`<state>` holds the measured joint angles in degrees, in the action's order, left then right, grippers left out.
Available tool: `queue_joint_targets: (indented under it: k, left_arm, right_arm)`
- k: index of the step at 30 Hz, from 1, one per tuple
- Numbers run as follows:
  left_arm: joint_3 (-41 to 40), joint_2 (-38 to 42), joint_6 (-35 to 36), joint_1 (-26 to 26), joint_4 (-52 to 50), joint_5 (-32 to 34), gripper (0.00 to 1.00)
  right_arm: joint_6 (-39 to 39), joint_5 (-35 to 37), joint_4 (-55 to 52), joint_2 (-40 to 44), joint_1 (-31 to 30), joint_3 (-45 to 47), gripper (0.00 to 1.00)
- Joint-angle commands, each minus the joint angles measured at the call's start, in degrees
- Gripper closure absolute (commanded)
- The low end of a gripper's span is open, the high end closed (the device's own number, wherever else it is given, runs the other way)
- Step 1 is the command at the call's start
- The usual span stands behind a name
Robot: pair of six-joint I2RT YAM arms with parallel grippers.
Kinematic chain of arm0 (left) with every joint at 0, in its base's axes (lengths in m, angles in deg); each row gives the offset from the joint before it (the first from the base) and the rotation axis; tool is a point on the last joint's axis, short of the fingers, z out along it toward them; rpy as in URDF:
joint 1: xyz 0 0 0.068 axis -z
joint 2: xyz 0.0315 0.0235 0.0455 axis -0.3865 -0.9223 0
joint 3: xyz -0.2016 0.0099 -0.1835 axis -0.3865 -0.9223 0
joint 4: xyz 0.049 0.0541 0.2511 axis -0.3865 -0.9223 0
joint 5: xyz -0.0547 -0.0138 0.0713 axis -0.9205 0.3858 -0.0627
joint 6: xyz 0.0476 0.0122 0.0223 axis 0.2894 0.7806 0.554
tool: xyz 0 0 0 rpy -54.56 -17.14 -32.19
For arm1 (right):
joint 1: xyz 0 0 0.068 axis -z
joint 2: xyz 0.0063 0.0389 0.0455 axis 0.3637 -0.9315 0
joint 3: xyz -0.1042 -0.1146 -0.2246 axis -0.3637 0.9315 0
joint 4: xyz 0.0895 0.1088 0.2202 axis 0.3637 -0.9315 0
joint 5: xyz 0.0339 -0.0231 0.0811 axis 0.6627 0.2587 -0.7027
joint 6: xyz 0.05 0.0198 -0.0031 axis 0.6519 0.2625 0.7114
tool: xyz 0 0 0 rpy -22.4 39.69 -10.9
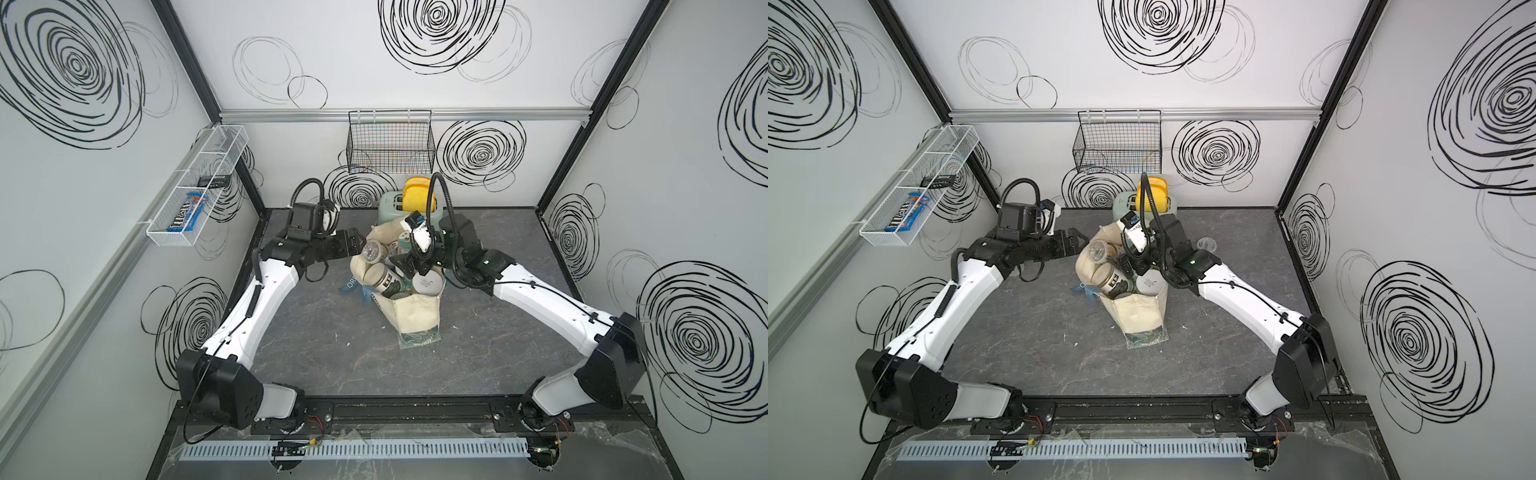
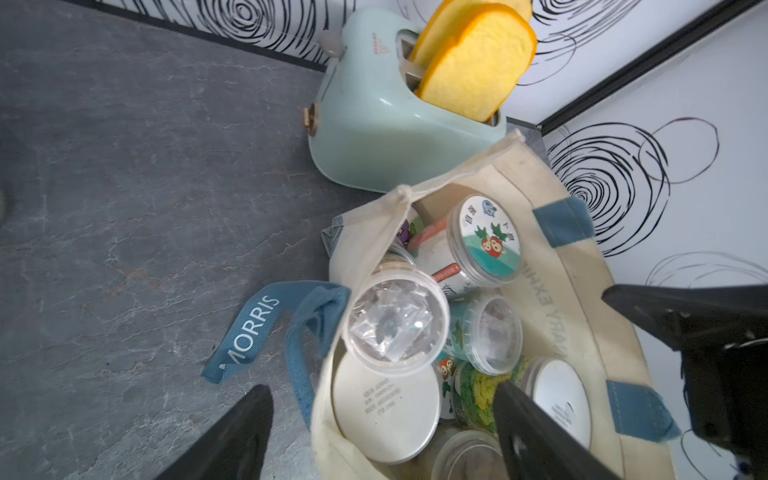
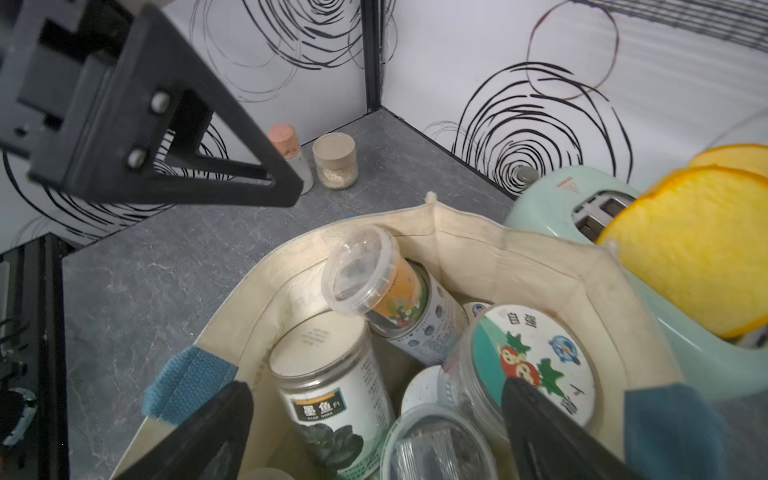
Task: Take out the seed jars from the canvas bag
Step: Pick up the seed jar from the canvas bag.
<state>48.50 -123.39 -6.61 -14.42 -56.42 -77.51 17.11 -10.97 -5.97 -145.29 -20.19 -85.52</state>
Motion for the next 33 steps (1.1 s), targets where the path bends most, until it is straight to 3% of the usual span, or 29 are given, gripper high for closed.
queue_joint_targets:
  k: [1, 5, 13, 19, 27, 33]
  left_arm:
    - [-3.8, 0.9, -0.7, -5.1, 3.0, -4.9, 0.23]
    - [-8.9, 0.7, -1.2, -8.2, 6.8, -6.6, 0.43]
    - [-13.4, -0.5, -2.2, -8.5, 9.5, -6.8, 0.65]
    - [-14.3, -1.8, -1.8, -5.7, 10.3, -5.5, 0.66]
    - [-14.6, -2.3, -1.9, -3.8, 11.1, -5.5, 0.66]
    - [-14.1, -1.8, -2.2, -2.8, 11.1, -5.4, 0.66]
  right_arm:
    - [-7.7, 3.5, 6.1, -1.7, -2.0, 0.1, 0.01]
    - [-11.5, 6.4, 6.2, -6.6, -4.0, -2.1, 0.0]
    - [-15.1, 16.9, 7.3, -15.6, -7.7, -6.7, 0.02]
    - [-14.4, 24.0, 10.3, -20.0, -7.7, -8.8, 0.03]
    - [-14.0, 25.0, 10.4, -24.2, -7.2, -12.5, 0.0]
    - [-14.2, 25.6, 8.8, -26.5, -7.2, -14.6, 0.08]
